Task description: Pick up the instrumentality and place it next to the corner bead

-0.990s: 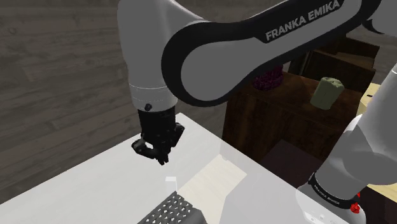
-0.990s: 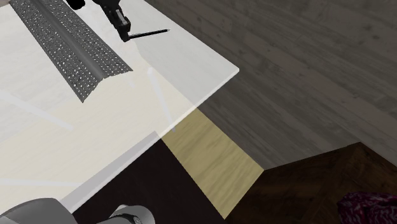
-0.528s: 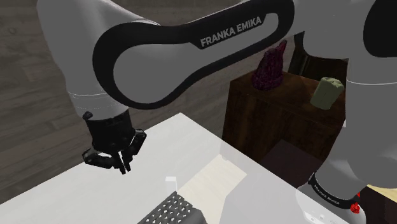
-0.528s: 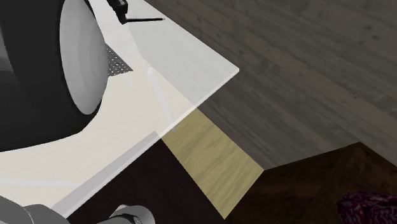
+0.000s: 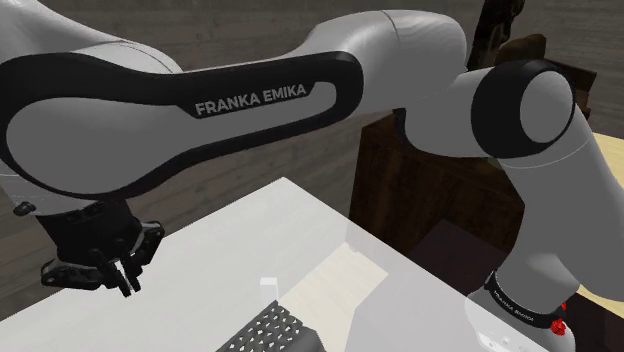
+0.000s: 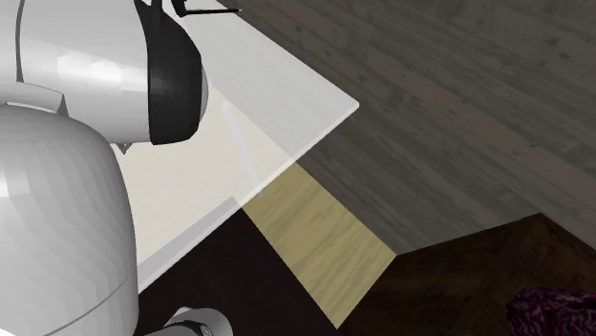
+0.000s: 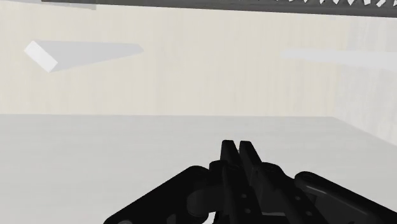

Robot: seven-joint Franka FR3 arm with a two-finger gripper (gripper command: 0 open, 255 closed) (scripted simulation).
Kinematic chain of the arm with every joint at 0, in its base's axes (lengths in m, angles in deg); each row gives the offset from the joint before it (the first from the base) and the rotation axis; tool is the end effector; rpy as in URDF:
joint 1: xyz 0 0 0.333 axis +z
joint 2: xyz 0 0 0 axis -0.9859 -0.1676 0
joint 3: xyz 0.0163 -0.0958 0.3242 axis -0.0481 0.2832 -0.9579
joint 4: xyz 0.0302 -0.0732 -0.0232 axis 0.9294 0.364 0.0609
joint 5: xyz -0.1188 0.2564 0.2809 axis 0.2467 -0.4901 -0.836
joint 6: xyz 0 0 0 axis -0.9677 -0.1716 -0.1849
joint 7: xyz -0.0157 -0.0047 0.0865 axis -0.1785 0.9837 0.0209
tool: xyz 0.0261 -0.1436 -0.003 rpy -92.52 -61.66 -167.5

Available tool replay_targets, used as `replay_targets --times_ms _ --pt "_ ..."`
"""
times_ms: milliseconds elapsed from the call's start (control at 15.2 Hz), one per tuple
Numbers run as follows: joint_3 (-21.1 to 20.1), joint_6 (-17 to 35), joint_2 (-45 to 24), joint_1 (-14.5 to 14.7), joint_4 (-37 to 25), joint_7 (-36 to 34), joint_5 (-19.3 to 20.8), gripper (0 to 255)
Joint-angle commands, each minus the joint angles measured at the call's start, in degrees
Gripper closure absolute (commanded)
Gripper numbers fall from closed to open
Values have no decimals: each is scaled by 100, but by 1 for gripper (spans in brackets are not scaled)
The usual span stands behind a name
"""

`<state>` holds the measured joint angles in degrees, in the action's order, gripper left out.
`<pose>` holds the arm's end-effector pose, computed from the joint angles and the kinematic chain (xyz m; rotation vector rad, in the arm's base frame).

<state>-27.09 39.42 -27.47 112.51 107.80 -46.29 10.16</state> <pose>0.4439 0.6228 0.4299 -3.0923 -0.0193 0.0476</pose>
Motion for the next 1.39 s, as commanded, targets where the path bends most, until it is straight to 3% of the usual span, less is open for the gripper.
replay_targets --times_ms 0,1320 --pt "40 44 -117 58 -71 -9 46 255" --pt "136 1288 -313 -203 1093 -181 204 255"
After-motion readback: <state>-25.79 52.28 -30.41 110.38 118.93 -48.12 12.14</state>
